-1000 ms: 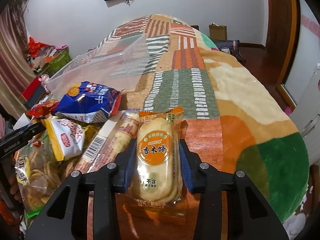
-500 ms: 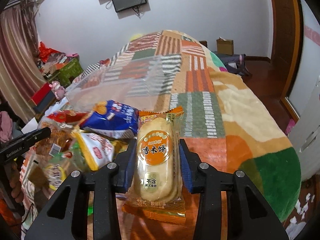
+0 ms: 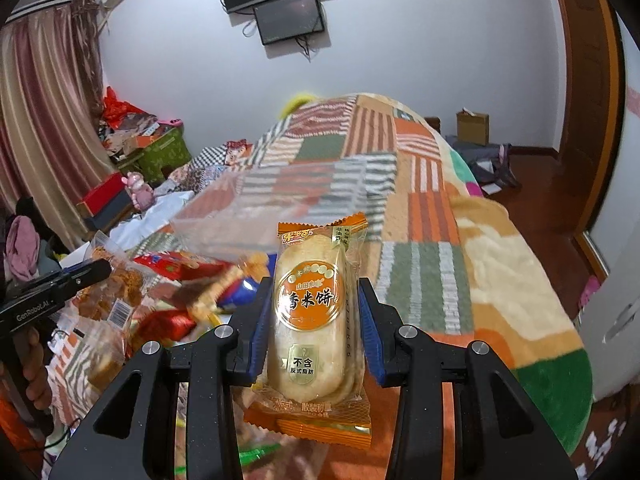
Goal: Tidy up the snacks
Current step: 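Lift both held snacks and carry them over the clear plastic box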
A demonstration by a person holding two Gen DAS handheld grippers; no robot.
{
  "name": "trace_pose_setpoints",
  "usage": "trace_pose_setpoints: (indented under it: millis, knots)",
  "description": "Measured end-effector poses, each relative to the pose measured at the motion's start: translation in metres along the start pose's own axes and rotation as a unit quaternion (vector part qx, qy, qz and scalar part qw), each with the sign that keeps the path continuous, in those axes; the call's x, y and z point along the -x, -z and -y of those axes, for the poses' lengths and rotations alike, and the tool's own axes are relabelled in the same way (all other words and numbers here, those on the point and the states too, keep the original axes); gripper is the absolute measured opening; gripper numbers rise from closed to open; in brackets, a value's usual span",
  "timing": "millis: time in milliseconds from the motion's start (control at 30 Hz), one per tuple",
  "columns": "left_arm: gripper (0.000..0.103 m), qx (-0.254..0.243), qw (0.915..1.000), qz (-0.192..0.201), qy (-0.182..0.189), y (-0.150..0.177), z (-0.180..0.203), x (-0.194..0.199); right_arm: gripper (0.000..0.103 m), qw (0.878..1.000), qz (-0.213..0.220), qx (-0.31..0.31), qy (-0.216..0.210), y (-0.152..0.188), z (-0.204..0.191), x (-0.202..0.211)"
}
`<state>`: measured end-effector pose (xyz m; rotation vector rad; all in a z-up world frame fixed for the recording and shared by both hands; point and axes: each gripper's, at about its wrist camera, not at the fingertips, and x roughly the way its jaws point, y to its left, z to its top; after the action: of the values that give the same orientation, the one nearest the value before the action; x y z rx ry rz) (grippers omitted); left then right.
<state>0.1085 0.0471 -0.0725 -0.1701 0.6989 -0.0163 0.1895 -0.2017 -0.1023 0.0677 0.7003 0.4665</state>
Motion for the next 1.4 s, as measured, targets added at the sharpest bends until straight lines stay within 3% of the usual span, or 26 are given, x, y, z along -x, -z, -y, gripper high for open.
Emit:
trace_pose_setpoints:
  millis: [400, 733, 1133, 1400]
  knots:
    - [0.024, -0.003, 0.9990, 0.044, 0.010, -0.049, 0.001, 0.000, 0.036, 1.000, 0.019, 0.016, -0.015, -0.034, -0.016, -0.014]
    - [0.024, -0.019, 0.9982, 0.057, -0.004, -0.088, 0.003, -0.026, 0.036, 0.999, 0.021, 0.031, -0.004, -0.061, -0.022, -0.034]
    - [0.024, -0.006, 0.9992, 0.037, -0.013, -0.122, -0.009, -0.090, 0.036, 0.999, -0.010, 0.036, -0.006, -0.084, -0.020, -0.080]
    - [0.024, 0.013, 0.9995, 0.010, -0.028, -0.128, -0.021, -0.137, 0.036, 0.998, -0.050, 0.044, -0.009, -0.085, -0.022, -0.118]
